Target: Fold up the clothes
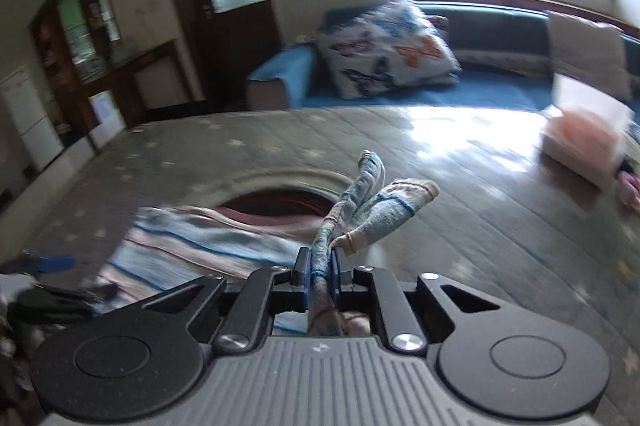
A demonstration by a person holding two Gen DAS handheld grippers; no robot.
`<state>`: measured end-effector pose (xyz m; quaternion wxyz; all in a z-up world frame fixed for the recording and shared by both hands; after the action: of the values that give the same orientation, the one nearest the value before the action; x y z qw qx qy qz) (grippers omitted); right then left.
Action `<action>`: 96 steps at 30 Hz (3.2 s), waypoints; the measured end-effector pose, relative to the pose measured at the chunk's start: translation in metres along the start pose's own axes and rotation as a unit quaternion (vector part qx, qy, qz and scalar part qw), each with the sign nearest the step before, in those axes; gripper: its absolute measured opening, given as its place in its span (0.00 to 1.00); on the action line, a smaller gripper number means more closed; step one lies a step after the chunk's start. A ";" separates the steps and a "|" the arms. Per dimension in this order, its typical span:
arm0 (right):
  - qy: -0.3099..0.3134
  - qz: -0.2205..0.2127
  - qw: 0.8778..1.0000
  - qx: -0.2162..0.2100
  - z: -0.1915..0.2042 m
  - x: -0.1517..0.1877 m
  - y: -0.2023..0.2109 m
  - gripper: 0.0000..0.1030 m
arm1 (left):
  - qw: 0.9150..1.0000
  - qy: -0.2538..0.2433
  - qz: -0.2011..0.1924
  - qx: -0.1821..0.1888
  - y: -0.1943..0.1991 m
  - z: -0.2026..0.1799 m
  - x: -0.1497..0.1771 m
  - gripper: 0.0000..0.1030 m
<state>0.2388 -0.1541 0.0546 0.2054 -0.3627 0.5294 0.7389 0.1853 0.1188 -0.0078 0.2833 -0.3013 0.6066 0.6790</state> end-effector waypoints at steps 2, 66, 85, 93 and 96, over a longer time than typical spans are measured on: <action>0.020 0.000 1.000 -0.013 0.024 -0.012 -0.006 0.09 | 1.000 0.007 -0.004 0.000 0.003 0.006 0.001 1.00; 0.245 0.119 0.954 -0.128 0.170 0.091 -0.063 0.49 | 0.999 0.029 0.011 -0.029 -0.042 0.058 -0.028 1.00; 0.162 0.062 0.980 -0.094 0.102 0.017 -0.099 0.54 | 0.999 -0.012 -0.001 -0.046 -0.071 0.041 -0.065 1.00; 0.130 0.065 0.986 -0.084 0.085 0.008 -0.142 0.53 | 0.999 -0.030 0.011 -0.042 -0.090 0.034 -0.067 1.00; 0.119 0.076 0.986 -0.088 0.077 0.009 -0.146 0.53 | 0.998 -0.035 0.009 -0.043 -0.088 0.037 -0.068 1.00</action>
<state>0.3088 -0.0311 -0.0307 0.0515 -0.4231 0.5089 0.7479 0.2937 0.1631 -0.0113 0.2852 -0.2839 0.5695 0.7167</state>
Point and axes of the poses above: each gripper's, at about its wrist camera, not at the fingertips, and y roughly against the way its jaws point, z to its left, x to its underside, the point moved 4 cm from there along -y, roughly the way its jaws point
